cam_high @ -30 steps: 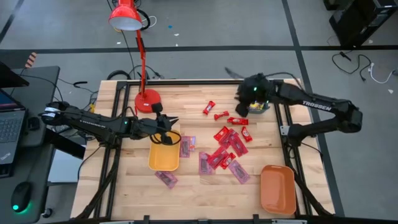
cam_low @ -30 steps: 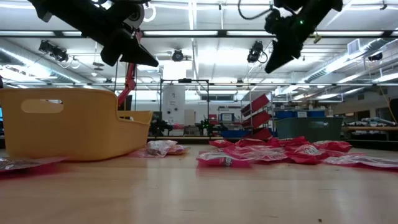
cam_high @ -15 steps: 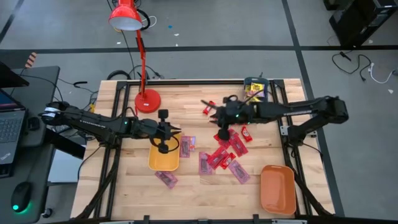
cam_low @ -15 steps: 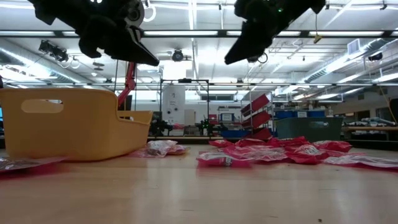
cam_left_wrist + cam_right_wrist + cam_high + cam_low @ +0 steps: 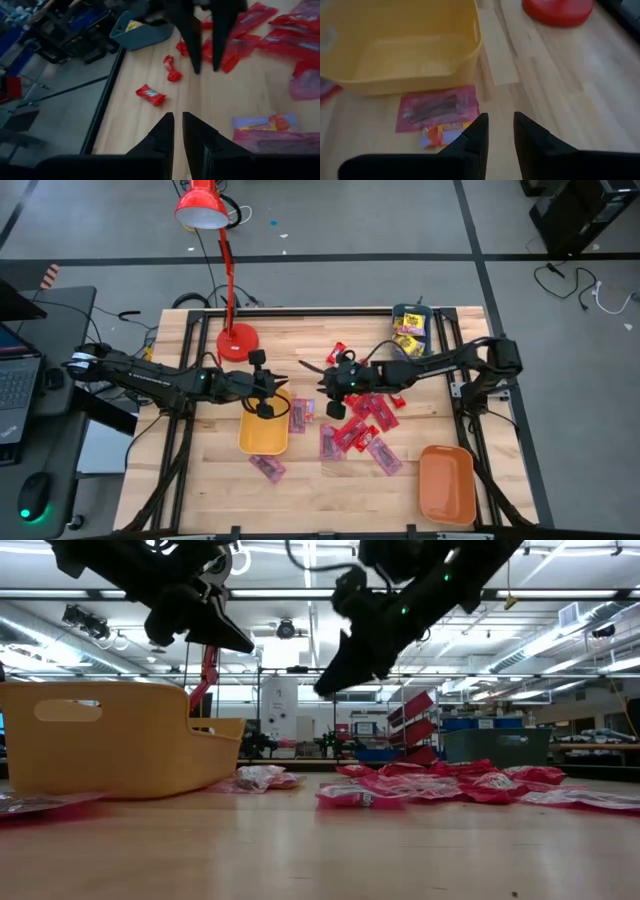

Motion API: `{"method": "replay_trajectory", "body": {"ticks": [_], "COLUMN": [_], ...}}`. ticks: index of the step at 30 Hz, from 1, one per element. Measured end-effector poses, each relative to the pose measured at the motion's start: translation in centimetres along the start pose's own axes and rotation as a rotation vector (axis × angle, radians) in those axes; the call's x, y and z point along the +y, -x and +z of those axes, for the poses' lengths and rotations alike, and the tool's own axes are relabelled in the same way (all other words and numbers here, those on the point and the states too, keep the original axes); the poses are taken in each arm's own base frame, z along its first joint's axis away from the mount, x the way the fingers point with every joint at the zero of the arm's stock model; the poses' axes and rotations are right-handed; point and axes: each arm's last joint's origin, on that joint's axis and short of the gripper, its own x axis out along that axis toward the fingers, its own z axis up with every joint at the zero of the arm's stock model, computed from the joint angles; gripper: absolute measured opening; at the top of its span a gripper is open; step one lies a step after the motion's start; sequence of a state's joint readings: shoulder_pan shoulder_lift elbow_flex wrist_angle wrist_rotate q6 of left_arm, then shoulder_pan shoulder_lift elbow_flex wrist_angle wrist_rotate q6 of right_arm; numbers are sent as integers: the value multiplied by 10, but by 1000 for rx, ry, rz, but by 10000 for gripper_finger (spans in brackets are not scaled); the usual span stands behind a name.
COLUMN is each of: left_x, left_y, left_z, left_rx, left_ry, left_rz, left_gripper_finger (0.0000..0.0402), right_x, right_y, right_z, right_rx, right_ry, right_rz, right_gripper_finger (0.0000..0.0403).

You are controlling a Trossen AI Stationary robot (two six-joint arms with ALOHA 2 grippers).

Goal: Sort candy
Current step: Put the yellow candy pack into the blue bin

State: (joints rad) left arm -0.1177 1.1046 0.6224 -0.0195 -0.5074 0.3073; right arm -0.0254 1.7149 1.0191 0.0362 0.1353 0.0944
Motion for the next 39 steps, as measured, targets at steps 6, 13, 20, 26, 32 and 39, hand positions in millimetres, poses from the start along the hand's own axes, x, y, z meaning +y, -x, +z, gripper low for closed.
{"method": "replay_trajectory", "body": {"ticks": [6, 13, 20, 26, 32, 39], "left_x": [1, 4, 8, 10, 12, 14], "left_y": [0, 0, -2, -3, -4, -5], "left_z": [-1, -2, -4, -5, -5, -6], "left_rx": [24, 52, 70, 75, 81, 87], "left_ry": [-38, -75, -66, -49, -44, -39], "left_rz": [45, 124, 154, 163, 171, 178], "left_gripper_finger": [41, 41, 41, 41, 41, 41], "right_x": [1, 8, 11, 10, 3, -9], "right_y": [-27, -54, -77, -77, -67, -49], "right_z": [-16, -33, -56, -59, -60, -64], "right_rx": [27, 35, 84, 114, 190, 319], "right_ry": [-14, -14, 3, 5, 23, 3], "right_rz": [-34, 49, 83, 30, -110, -272], "right_gripper_finger": [38, 7, 2, 0, 0, 0]}}
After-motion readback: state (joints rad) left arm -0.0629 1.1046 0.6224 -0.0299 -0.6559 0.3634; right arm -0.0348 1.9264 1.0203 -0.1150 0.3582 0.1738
